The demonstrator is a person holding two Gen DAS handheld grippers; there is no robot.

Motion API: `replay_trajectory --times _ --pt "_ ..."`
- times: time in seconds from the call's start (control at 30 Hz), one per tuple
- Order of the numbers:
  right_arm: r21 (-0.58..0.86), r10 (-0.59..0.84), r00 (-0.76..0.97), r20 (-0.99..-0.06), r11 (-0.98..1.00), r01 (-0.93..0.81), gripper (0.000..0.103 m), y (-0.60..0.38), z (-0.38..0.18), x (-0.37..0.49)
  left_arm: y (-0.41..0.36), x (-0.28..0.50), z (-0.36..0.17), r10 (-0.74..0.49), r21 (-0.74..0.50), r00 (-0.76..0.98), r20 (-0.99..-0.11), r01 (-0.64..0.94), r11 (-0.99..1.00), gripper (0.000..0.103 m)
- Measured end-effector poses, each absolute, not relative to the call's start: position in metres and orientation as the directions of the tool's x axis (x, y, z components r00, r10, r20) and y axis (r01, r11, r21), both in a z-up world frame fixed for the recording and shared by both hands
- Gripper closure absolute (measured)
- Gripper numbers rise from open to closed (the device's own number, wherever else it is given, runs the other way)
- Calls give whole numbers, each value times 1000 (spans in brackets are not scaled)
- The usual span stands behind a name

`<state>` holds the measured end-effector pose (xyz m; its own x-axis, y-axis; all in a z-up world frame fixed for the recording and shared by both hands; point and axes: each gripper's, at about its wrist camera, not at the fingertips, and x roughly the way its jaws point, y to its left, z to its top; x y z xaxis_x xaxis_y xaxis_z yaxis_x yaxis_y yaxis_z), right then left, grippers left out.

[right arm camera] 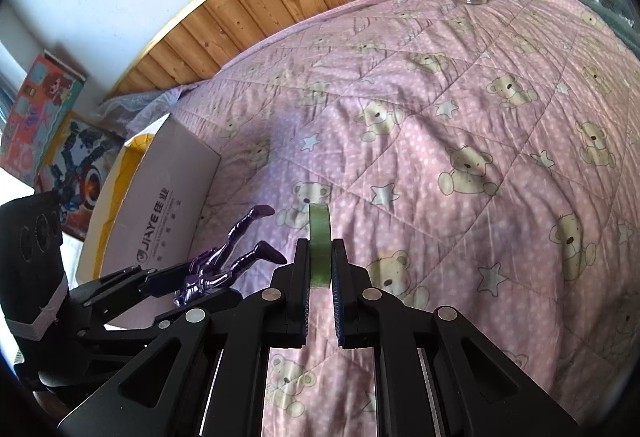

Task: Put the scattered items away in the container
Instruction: 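Carry the purple toy in the left tool and green tape in the right tool over the box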

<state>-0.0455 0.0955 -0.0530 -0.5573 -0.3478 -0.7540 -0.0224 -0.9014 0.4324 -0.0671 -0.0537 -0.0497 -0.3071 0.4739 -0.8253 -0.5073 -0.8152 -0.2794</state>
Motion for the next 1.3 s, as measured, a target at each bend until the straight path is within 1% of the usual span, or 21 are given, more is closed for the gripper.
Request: replay_trajectory --times 0.37,0.73,0.93,1.3 --pt "374 -351 -550 -758 -924 75 93 38 -21 -13 -99 -36 -18 522 -328 -374 -766 -472 -819 50" --pt "314 -359 -552 -753 -933 177 93 -21 10 1 -148 -19 10 554 -371 -451 -700 -433 -822 50" --pt "288 -367 -551 -749 -930 228 93 -53 23 3 -182 -17 19 530 -375 -499 -685 -382 -845 50" --pt "249 -392 -550 -737 -915 318 93 -111 45 -7 -245 -23 42 441 -340 -595 -672 -281 -897 50"
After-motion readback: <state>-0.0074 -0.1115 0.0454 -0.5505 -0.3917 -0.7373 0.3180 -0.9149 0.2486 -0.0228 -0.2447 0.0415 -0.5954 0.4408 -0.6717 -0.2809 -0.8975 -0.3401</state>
